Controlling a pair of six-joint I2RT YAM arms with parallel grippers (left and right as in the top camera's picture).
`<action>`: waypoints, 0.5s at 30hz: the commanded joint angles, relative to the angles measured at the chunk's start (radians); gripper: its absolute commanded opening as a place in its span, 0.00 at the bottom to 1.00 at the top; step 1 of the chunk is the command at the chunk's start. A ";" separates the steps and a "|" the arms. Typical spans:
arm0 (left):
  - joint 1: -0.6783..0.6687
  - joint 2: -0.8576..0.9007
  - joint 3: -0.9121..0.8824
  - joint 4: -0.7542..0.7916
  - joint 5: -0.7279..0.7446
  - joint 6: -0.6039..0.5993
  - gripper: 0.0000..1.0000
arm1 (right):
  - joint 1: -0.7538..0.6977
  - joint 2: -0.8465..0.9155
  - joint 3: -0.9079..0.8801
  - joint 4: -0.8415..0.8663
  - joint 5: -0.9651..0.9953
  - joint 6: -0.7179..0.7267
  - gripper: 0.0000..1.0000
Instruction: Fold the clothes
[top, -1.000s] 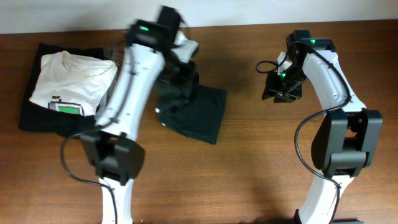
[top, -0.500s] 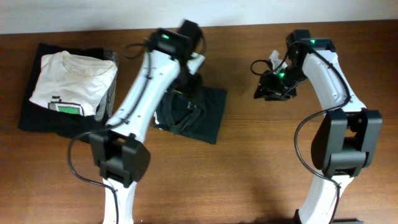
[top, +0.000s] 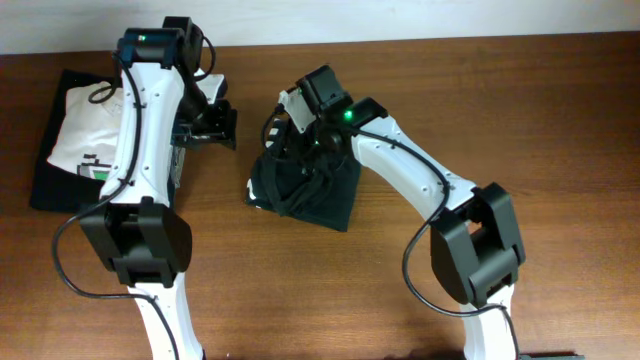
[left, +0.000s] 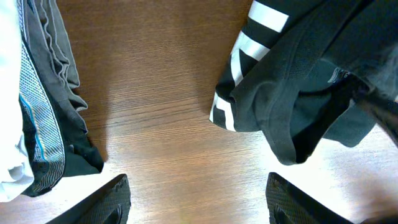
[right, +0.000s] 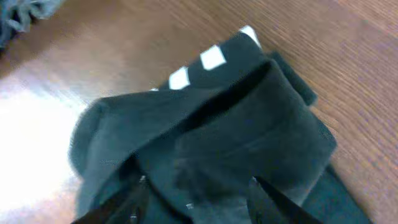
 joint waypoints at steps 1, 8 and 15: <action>0.004 -0.057 0.022 0.012 0.018 0.031 0.70 | 0.001 0.023 -0.010 -0.006 0.055 0.036 0.54; 0.004 -0.057 0.022 0.016 0.018 0.031 0.70 | -0.043 0.015 0.014 -0.016 0.305 0.035 0.04; 0.006 -0.057 0.022 0.024 0.018 0.031 0.70 | -0.206 -0.002 0.047 -0.143 0.252 0.081 0.16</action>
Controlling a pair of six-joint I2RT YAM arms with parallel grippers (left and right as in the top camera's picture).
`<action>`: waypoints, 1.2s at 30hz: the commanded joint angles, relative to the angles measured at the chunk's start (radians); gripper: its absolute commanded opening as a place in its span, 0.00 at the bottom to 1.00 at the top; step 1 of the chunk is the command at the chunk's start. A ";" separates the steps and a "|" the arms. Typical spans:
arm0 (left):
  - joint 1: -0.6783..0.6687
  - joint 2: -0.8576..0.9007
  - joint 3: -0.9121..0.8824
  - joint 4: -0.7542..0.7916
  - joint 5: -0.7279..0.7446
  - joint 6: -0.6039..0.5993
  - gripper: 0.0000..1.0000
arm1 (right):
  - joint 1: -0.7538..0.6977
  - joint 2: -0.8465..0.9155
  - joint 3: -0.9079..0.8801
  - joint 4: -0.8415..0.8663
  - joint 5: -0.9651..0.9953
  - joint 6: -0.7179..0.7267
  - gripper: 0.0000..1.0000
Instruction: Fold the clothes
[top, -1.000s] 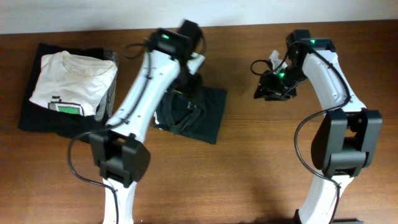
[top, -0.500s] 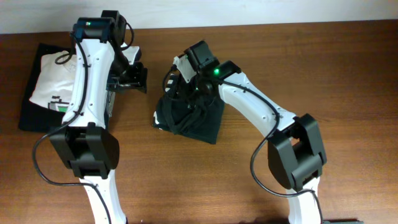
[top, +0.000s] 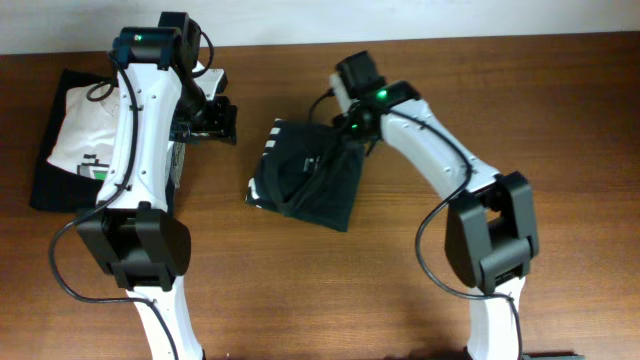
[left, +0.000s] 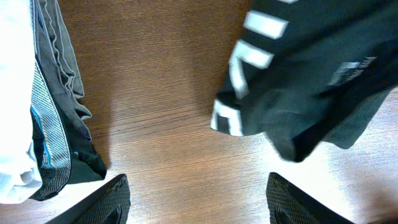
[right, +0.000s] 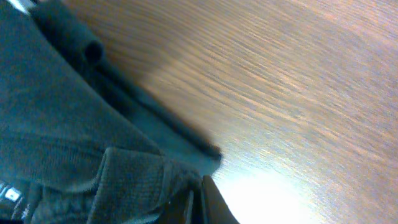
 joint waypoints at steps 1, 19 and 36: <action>0.005 -0.035 0.020 0.002 0.010 0.017 0.71 | -0.050 -0.017 0.023 -0.016 0.013 0.043 0.17; 0.006 -0.035 0.020 0.018 -0.031 0.024 0.80 | 0.208 -0.047 -0.204 -0.061 -0.428 0.304 0.48; 0.006 -0.035 0.020 0.021 -0.035 0.024 0.87 | -0.025 -0.229 -0.280 -0.319 -0.197 0.240 0.41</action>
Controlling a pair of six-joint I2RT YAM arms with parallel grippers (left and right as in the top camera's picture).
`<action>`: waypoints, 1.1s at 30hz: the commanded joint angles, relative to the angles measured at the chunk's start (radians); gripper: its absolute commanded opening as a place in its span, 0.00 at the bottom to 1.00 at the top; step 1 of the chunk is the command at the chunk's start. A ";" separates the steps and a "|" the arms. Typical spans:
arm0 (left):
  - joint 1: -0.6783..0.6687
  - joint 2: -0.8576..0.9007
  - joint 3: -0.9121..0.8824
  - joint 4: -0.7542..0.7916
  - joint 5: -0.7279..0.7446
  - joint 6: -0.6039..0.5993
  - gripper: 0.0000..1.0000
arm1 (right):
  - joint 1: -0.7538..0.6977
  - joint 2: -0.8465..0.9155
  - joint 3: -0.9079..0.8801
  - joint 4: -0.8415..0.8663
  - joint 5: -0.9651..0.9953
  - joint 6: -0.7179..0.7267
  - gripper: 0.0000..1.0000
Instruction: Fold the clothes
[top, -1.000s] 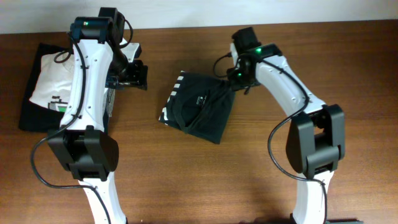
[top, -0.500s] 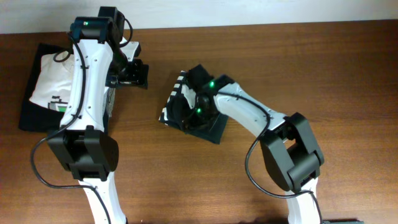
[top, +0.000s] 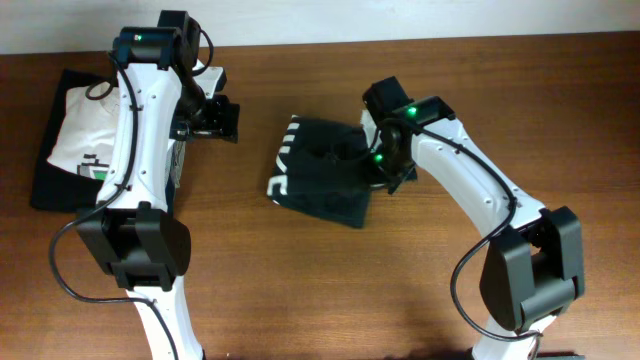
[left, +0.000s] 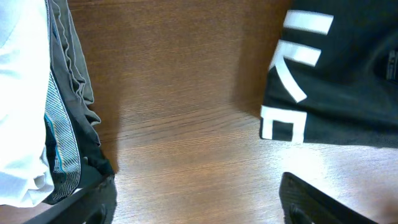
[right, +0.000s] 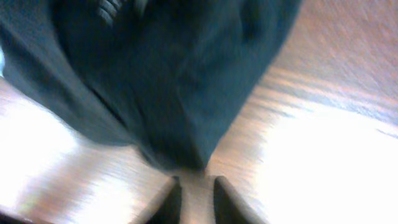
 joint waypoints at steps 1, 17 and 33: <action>0.006 -0.035 0.019 0.001 -0.010 0.016 0.87 | -0.018 0.017 -0.046 -0.045 0.040 -0.009 0.52; 0.005 -0.034 0.018 0.028 0.027 0.016 0.98 | 0.028 0.117 -0.177 0.193 -0.190 -0.230 0.28; 0.005 -0.034 0.018 0.035 0.027 0.016 0.99 | -0.182 0.040 0.010 0.254 -0.294 -0.085 0.42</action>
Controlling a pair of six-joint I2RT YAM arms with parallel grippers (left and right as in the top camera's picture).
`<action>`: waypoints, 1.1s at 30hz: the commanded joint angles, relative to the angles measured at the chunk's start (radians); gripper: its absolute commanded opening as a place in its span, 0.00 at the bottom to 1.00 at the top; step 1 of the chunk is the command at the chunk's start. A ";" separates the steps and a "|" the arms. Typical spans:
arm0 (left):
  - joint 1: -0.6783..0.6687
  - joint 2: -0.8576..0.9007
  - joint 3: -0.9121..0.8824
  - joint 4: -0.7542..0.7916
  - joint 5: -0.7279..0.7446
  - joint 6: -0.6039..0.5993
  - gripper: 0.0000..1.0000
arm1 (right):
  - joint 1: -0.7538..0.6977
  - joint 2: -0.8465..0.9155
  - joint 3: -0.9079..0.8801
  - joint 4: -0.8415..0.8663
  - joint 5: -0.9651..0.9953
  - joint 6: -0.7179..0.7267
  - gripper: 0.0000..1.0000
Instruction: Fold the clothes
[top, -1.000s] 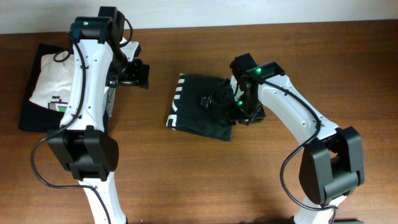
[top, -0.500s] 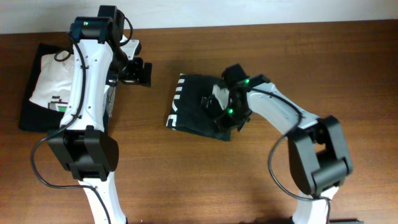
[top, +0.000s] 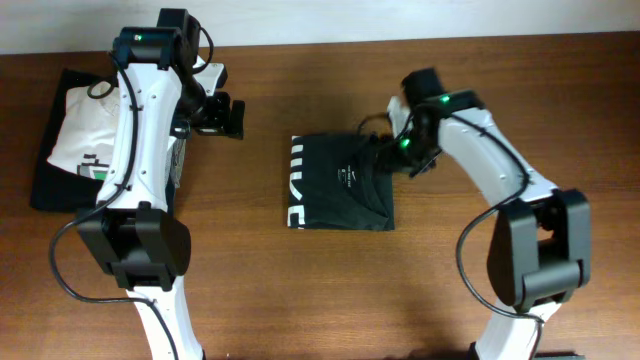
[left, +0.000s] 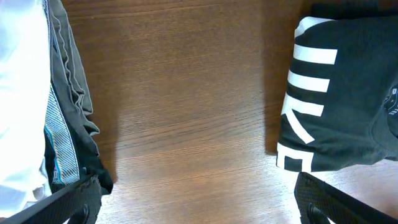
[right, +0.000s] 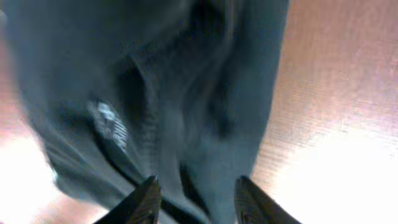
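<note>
A black garment (top: 340, 187) with white stripes (top: 296, 186) on its left edge lies flat on the table as a folded rectangle. My right gripper (top: 394, 152) hovers at its upper right corner. In the right wrist view the right gripper (right: 199, 200) is open, its fingers (right: 147, 198) apart over dark cloth (right: 186, 93). My left gripper (top: 226, 116) hangs over bare wood between the black garment and a stack on the left. It (left: 199, 202) is wide open and empty, with the striped garment (left: 339, 99) to its right.
A stack of folded clothes (top: 75, 135), a white shirt over grey and black pieces, lies at the far left and shows as stack (left: 43, 118) in the left wrist view. The wooden table (top: 540, 90) runs on to the right, and a pale wall borders its far edge.
The right gripper was shut on the garment's right edge; now it is open at the upper right corner. The garment lies farther right, squared and flatter. The left gripper's fingers stand slightly wider.
First the black garment was a bunched heap with the right gripper open in it. Then that gripper was shut on cloth at the heap's upper right. Later the garment lay flatter and farther right, still held. Now it rests flat, released. The left arm stayed by the stack.
</note>
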 joint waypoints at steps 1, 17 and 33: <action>0.005 -0.034 0.018 0.007 0.014 0.012 0.99 | -0.004 -0.019 0.015 0.107 -0.177 0.008 0.42; 0.005 -0.034 0.018 0.029 0.014 0.012 0.99 | 0.133 0.167 0.015 0.287 -0.407 -0.021 0.41; 0.002 -0.034 0.018 0.028 0.015 0.012 0.99 | -0.105 0.048 0.018 -0.061 -0.184 -0.072 0.21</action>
